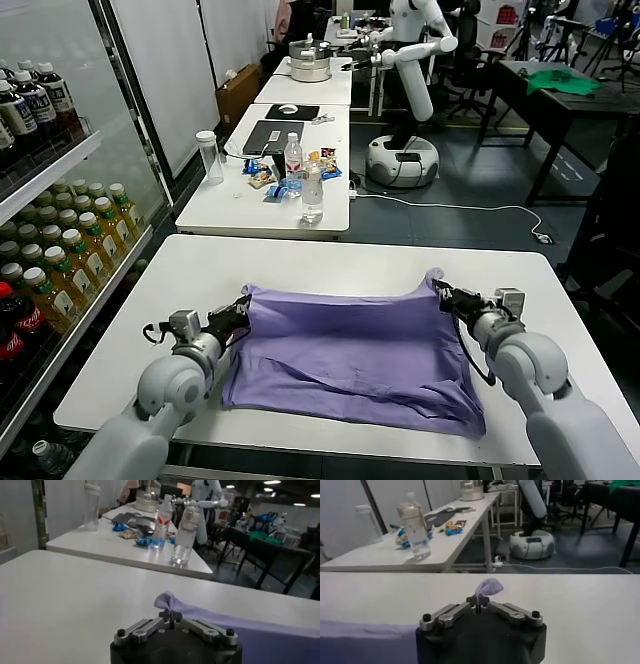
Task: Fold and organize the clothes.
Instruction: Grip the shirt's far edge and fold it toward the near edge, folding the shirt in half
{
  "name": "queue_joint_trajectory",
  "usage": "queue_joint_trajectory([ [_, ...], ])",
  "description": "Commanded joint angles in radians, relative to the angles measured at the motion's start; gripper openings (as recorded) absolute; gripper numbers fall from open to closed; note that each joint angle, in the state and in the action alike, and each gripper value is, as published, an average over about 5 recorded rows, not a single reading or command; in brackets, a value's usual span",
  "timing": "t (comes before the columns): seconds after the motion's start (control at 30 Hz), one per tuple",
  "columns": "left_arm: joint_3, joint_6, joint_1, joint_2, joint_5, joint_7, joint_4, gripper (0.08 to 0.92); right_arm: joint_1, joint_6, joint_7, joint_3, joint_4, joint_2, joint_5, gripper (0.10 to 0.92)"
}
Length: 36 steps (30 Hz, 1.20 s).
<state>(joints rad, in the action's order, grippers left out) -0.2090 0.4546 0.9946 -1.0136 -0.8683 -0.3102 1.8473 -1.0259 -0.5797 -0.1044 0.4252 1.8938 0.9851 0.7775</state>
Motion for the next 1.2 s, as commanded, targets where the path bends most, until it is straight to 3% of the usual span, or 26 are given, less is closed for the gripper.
queue_joint_trajectory([
  [0.03, -0.059, 0.009, 0.169, 0.066, -0.012, 0.018, 0.145, 0.087, -0.253, 0.0, 0.005, 0.156, 0.204, 0.027, -0.052, 0.111],
  [0.5, -0.014, 0.118, 0.177, 0.093, 0.131, 0.066, 0.094, 0.087, -0.373, 0.0, 0.01, 0.206, 0.167, 0.101, -0.141, 0.111],
  [0.93, -0.01, 0.127, 0.182, 0.093, 0.287, 0.1, 0.07, 0.087, -0.341, -0.001, 0.013, 0.147, 0.108, 0.133, -0.219, 0.113],
  [1.03, -0.024, 0.126, 0.195, 0.087, 0.29, 0.097, 0.105, 0.094, -0.348, -0.001, 0.014, 0.148, 0.126, 0.135, -0.227, 0.148],
  [1.2, -0.058, 0.098, 0.237, 0.054, 0.286, 0.042, 0.216, 0.204, -0.376, -0.001, 0.018, 0.161, 0.172, 0.14, -0.233, 0.287],
])
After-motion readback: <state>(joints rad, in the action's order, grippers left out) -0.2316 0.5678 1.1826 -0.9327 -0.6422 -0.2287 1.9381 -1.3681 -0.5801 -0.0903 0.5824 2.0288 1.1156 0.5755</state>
